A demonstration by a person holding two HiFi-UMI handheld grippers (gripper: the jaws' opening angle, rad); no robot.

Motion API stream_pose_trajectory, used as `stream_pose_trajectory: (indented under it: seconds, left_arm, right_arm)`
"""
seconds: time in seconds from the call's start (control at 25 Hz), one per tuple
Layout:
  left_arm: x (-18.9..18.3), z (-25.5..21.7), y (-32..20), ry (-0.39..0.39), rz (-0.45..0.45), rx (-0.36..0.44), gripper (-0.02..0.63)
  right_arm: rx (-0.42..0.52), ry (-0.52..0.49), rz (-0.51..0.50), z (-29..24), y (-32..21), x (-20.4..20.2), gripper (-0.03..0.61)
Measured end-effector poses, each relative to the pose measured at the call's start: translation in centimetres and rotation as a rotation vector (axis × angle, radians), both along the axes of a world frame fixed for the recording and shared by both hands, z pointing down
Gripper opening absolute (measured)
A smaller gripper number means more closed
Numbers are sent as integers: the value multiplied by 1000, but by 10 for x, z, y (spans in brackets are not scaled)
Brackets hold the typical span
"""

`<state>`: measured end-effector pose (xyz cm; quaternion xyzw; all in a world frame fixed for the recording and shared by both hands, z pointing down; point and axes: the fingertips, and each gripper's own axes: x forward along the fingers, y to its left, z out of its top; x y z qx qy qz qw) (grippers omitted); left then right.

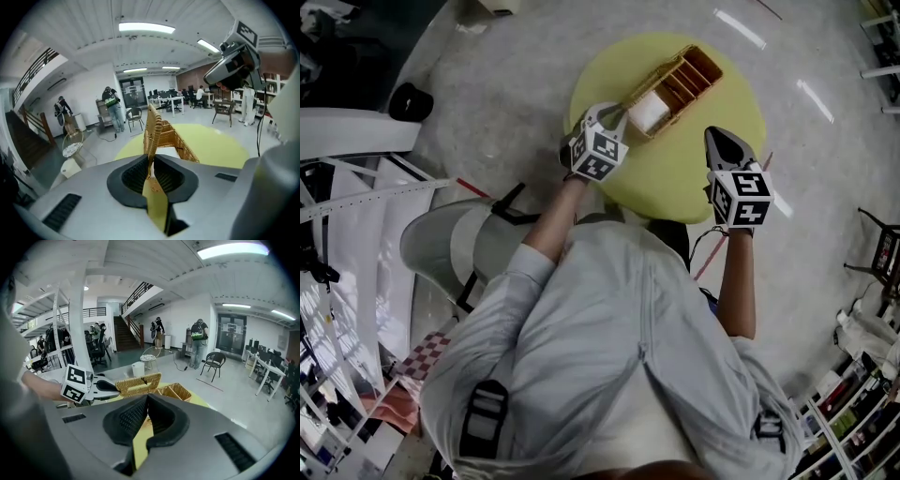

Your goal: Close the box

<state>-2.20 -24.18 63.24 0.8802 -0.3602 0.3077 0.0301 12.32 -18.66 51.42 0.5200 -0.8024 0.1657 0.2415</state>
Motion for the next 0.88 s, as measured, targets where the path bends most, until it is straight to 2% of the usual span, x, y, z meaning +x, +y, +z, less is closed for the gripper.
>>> stream_pose_trajectory:
  seconds: [0.2, 0.36, 0.68, 0.88]
  left_arm:
    - [12, 10, 13, -175, 102, 88, 60]
    - [20, 15, 18, -238, 141, 119, 67]
    - [32, 37, 30, -304, 239, 71, 113]
    - [31, 55, 37, -371, 346, 13, 137]
  right_arm:
    - [-8, -5, 27, 5, 7, 10, 23]
    - [-13, -10, 45, 5, 9, 18, 23]
    - [-20, -18, 61, 7, 12, 22, 23]
    - [-31, -21, 65, 13, 11, 19, 23]
